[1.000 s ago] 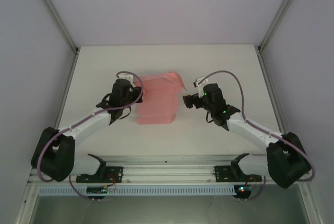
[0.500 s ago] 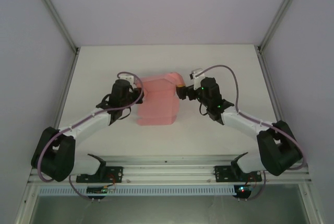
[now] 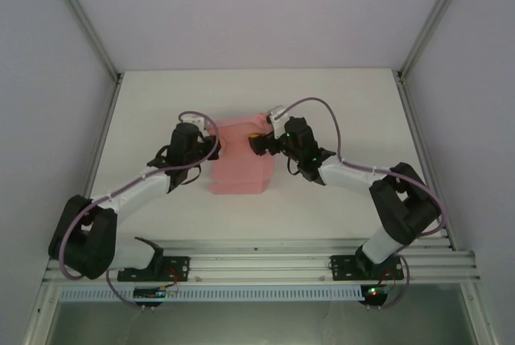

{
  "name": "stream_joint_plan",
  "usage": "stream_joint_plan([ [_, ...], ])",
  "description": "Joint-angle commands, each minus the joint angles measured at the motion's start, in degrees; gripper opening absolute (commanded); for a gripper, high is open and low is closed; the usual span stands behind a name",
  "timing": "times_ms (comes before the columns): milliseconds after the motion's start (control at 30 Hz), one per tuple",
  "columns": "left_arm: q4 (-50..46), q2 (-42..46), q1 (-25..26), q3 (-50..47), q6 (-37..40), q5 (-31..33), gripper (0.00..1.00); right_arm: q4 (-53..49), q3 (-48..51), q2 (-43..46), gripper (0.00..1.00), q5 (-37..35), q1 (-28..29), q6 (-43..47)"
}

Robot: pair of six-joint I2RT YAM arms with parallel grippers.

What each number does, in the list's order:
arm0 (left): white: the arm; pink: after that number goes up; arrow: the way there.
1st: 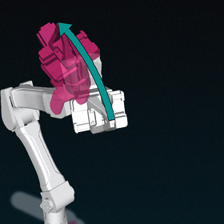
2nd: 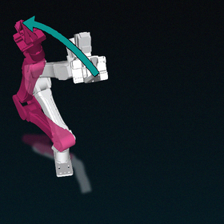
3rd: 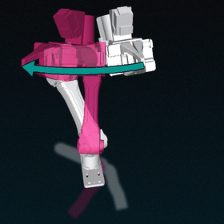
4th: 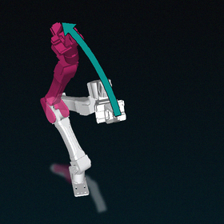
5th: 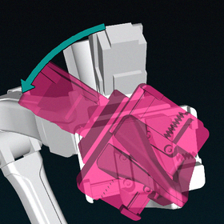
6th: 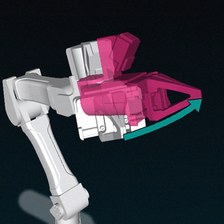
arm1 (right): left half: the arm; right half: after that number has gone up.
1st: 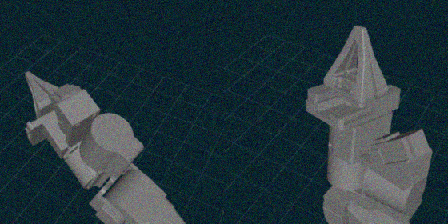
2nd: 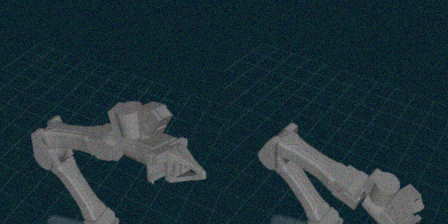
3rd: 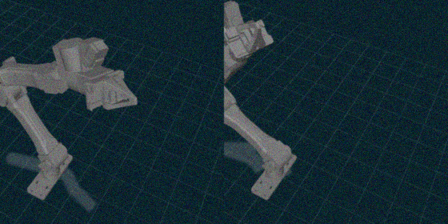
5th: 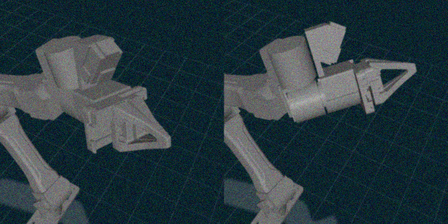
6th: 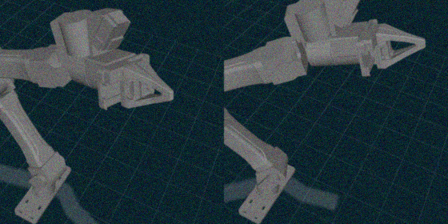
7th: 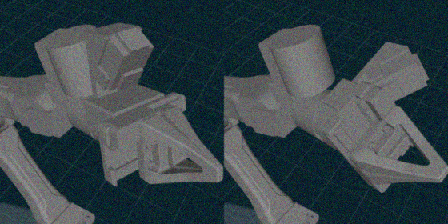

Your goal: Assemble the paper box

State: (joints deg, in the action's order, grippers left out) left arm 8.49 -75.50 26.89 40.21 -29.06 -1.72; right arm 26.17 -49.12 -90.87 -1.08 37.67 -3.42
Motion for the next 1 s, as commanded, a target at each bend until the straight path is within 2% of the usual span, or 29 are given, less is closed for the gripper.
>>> stream_joint_plan([
  [0, 1.0, 1.8, 0.5, 0.1, -1.1, 1.6, 0.00, -2.1, 0.9, 2.8, 0.99, -0.9, -0.1, 1.4],
  [167, -1.3, 1.8, -0.3, 0.0, -0.6, 3.8, 0.00, -6.6, 5.3, 11.9, 0.99, -1.8, -0.1, 1.5],
  [400, -1.6, 2.2, -1.3, -0.7, 2.7, 3.0, 0.00, -14.5, 11.7, 29.2, 1.00, 1.7, -1.6, 3.4],
  [500, -1.6, 2.4, -1.4, -1.0, 4.6, 1.9, 0.00, -13.7, 13.4, 34.5, 0.99, 5.1, -5.2, -2.0],
  [567, -1.2, 3.0, -1.4, -1.3, 5.6, 0.5, 0.00, -14.4, 13.4, 36.3, 0.99, 4.9, -8.5, -6.3],
  [667, -0.1, 4.0, -1.4, -1.8, 6.8, -1.2, 0.00, -18.2, 11.4, 35.8, 0.99, 7.9, -14.9, -11.2],
  [767, 0.6, 4.9, -1.4, -2.2, 7.3, -2.2, 0.00, -23.8, 7.1, 31.6, 0.99, 15.6, -20.1, -13.0],
  [967, 1.5, 5.7, -1.4, -2.7, 7.6, -3.6, 0.00, -25.4, -1.1, 18.9, 0.91, 28.5, -22.1, -12.5],
])
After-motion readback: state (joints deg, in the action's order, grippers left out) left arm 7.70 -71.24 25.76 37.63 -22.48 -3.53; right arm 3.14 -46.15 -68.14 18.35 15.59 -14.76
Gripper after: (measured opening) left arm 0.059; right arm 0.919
